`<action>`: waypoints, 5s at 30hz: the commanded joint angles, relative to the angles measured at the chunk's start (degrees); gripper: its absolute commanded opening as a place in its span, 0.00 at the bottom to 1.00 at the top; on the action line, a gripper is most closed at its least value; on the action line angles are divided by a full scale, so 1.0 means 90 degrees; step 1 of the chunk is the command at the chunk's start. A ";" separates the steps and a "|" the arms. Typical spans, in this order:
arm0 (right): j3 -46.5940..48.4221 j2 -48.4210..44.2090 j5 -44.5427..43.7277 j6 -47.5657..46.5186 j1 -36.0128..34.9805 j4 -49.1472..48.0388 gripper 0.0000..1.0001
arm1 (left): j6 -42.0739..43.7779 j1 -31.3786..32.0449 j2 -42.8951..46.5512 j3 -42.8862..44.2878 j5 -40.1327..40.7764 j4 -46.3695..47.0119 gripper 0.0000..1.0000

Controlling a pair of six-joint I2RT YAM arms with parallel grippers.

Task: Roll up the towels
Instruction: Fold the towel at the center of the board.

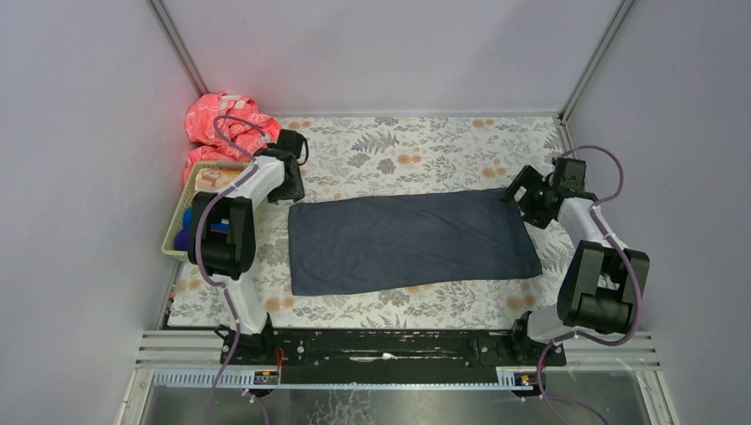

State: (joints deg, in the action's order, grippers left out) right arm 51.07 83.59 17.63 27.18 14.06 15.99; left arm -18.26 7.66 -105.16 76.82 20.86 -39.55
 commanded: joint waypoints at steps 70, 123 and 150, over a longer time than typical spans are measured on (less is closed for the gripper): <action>0.0572 0.0370 0.0766 -0.0100 -0.0605 -0.0900 0.95 | 0.0847 -0.1524 -0.1349 0.0239 -0.3334 -0.0211 0.39; 0.5162 0.4634 -0.0354 -0.4575 -0.0576 0.2400 0.52 | 0.1120 -0.0876 -0.2143 0.1189 -0.2485 -0.0689 0.39; 0.5376 0.4996 -0.2598 -0.4701 -0.0811 0.1951 0.00 | 0.1126 -0.1082 -0.1962 0.1430 -0.3406 -0.0618 0.44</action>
State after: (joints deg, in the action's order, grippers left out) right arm 97.86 126.56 2.42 -15.38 6.20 36.47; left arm -8.23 -1.19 -120.90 89.03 -4.29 -50.61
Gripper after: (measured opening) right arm 0.014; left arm 0.434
